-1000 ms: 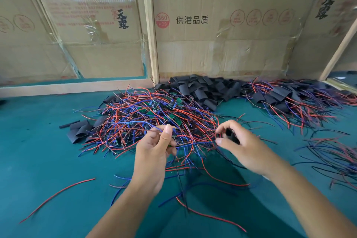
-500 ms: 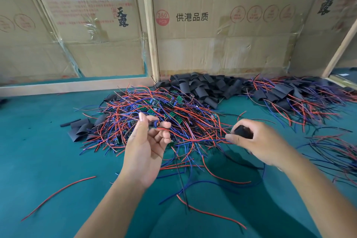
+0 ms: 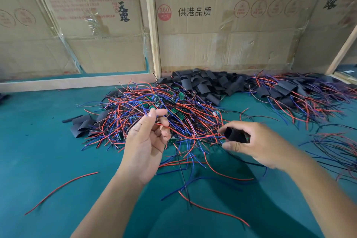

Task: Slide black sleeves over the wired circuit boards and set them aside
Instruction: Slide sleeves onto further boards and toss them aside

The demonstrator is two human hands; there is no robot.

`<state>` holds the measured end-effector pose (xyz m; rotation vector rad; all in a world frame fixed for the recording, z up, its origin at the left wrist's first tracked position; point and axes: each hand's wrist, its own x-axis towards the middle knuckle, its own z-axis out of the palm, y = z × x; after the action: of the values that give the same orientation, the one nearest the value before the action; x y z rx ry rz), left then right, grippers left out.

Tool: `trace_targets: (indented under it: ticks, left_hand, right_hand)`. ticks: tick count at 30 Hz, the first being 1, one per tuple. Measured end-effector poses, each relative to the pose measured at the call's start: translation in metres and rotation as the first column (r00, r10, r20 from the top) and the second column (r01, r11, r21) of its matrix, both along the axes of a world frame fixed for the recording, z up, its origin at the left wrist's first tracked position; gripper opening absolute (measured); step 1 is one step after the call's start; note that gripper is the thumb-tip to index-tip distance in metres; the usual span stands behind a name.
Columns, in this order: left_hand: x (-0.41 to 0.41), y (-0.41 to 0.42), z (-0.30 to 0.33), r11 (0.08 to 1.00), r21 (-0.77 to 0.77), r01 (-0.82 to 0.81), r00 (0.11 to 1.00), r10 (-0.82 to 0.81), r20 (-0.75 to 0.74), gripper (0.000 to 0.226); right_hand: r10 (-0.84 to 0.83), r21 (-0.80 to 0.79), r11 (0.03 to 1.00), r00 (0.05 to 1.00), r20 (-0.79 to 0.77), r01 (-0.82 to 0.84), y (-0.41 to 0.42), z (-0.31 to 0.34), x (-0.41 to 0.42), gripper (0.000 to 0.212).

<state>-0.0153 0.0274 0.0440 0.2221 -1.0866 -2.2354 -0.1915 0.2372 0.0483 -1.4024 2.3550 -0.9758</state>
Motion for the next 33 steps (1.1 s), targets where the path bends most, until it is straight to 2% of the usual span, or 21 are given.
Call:
trace_targets:
  ticks: [3, 7, 10, 22, 29, 33]
  left_hand:
    - [0.001, -0.002, 0.004, 0.996, 0.088, 0.026, 0.999, -0.023, -0.038, 0.029]
    - [0.003, -0.005, 0.008, 0.962, 0.266, 0.059, 0.992, -0.028, -0.122, 0.025]
    - [0.004, -0.006, 0.009, 0.949, 0.311, 0.056, 0.990, -0.013, -0.138, 0.024]
    - [0.000, -0.001, 0.006, 0.961, 0.269, 0.058, 0.994, -0.032, -0.101, 0.027]
    - [-0.001, 0.000, 0.005, 0.978, 0.200, 0.056, 0.997, -0.043, -0.070, 0.029]
    - [-0.002, 0.002, 0.004, 0.984, 0.175, 0.023, 1.000, -0.022, -0.007, 0.025]
  right_hand:
    - [0.011, -0.008, 1.000, 0.999, -0.033, -0.011, -0.003, 0.000, 0.006, 0.044]
    - [-0.027, -0.142, 0.990, 0.996, -0.084, 0.015, -0.011, -0.004, 0.018, 0.037]
    - [-0.054, -0.225, 0.974, 0.993, -0.103, 0.030, -0.019, -0.007, 0.029, 0.036]
    - [-0.145, -0.406, 0.910, 0.982, -0.120, 0.085, -0.027, -0.012, 0.043, 0.032]
    - [-0.223, -0.463, 0.878, 0.960, -0.167, 0.123, -0.027, -0.013, 0.041, 0.033]
    - [-0.218, -0.477, 0.875, 0.946, -0.240, 0.080, -0.026, -0.012, 0.041, 0.027]
